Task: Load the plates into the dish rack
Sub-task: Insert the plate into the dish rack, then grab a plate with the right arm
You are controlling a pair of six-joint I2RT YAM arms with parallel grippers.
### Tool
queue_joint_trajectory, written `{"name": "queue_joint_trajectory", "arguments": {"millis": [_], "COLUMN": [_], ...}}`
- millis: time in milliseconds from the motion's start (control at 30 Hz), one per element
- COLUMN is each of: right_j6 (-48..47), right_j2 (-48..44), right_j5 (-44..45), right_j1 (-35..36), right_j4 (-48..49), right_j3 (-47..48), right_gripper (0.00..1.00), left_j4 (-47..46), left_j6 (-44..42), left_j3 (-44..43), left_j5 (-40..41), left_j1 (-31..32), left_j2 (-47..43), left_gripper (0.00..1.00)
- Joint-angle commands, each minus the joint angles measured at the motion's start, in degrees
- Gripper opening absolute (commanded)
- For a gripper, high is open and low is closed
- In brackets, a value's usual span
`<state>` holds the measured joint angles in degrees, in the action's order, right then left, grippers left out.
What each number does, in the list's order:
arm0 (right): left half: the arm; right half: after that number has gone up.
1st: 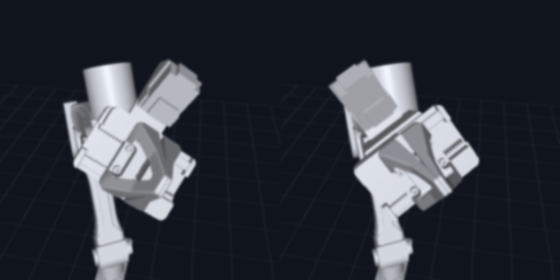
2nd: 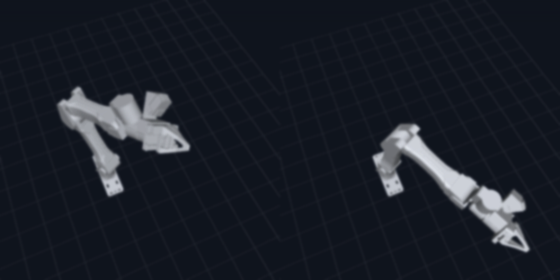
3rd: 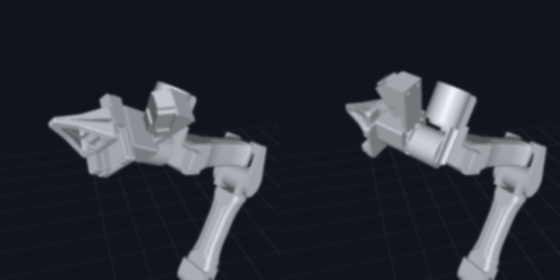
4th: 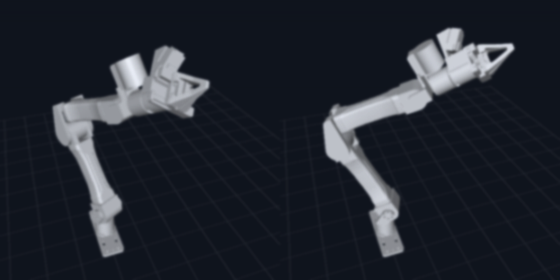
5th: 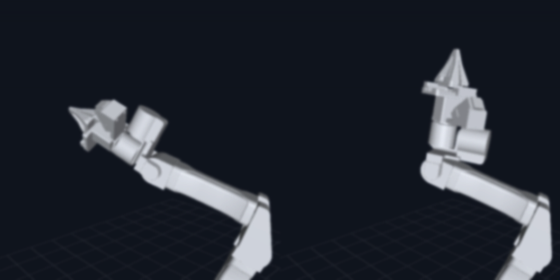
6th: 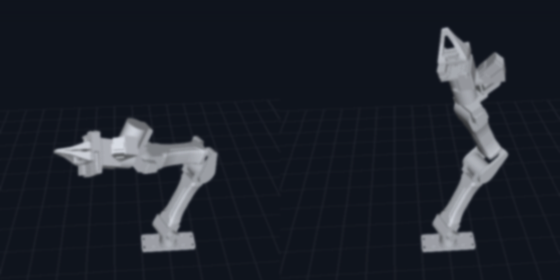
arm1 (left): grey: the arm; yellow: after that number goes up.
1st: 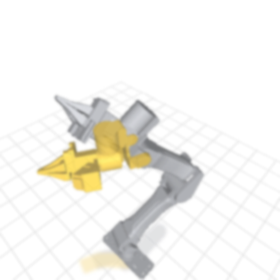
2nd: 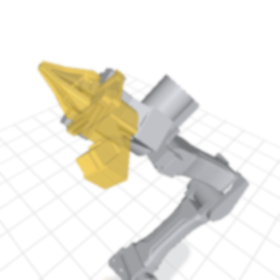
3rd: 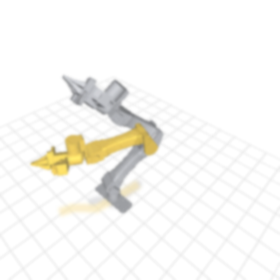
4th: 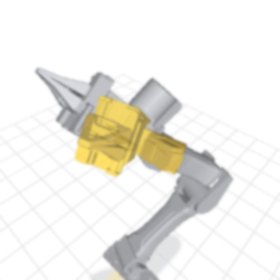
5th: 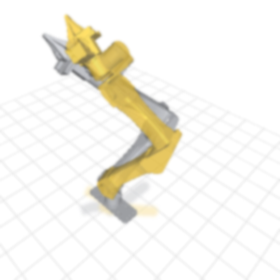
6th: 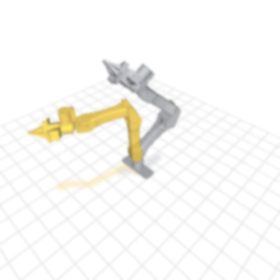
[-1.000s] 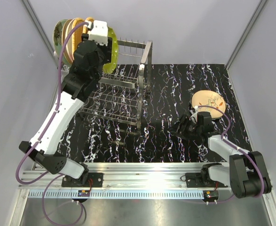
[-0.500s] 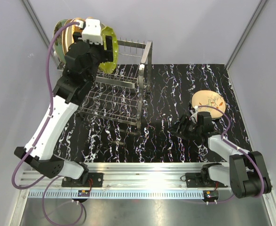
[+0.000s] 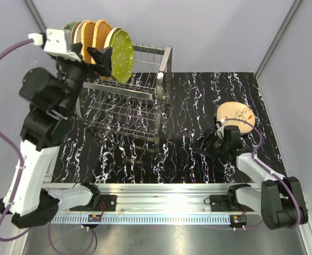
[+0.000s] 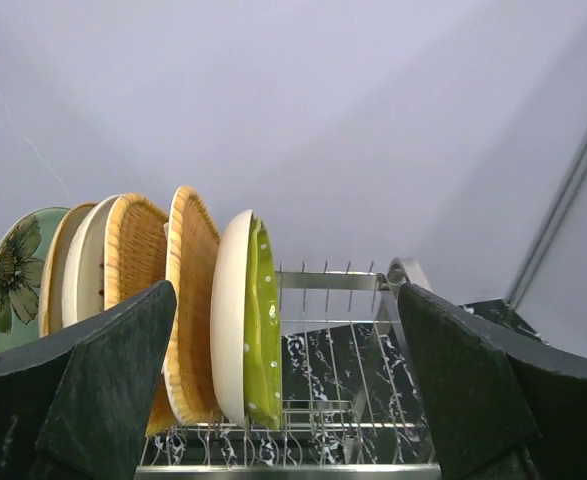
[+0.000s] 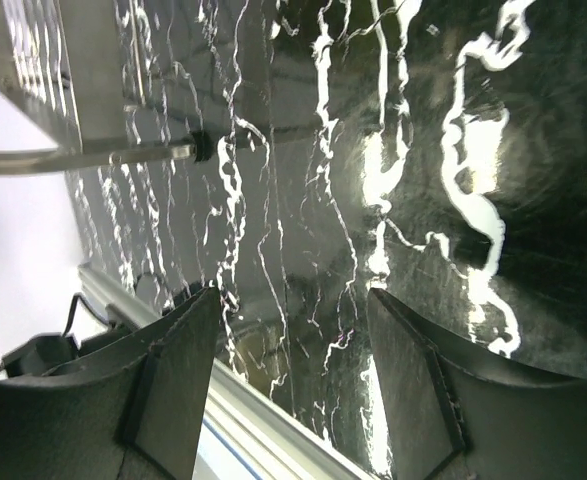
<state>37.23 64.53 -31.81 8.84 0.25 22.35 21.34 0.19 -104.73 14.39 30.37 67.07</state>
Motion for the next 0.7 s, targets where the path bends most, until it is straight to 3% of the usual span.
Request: {"name": "queue_joint_trajectory", "arguments": {"millis": [0,200,433,567,667], "right_j6": [-0.15,1.7,-0.49,-1.81,-2.16], "right_j2": [-2.65,-5.29,-2.05,3.91,7.79], "right_j5": [4.99,20.98,41.2,49.55,49.4], "right_j1": [0.12,0.12,-0.14,-2.5,-8.46], "right_j4": [-4.46,-14.04,-23.62,-26.17,-27.06], "right_j3": [3.57,9.63,23.59,30.2,33.89], "right_gripper": [0.68,0.69,0.7,0.61,0.56], "left_j4": [0.63,1.51,-0.16,-2.18,-2.97], "left_j6": [2.62,2.01,0.78,0.17,-1.76], "left_j3": [5.73,23.03,40.29,48.45,52.68], "left_j5": [-5.07,-2.37,-0.77,0.55,1.25], "left_j1": [0.13,0.13,0.13,0.13,0.13], "left_j2": [-6.39,-17.56,-26.28,-29.36,-32.17], "left_gripper": [0.98,0.99,0.99,0.99,0.99]}}
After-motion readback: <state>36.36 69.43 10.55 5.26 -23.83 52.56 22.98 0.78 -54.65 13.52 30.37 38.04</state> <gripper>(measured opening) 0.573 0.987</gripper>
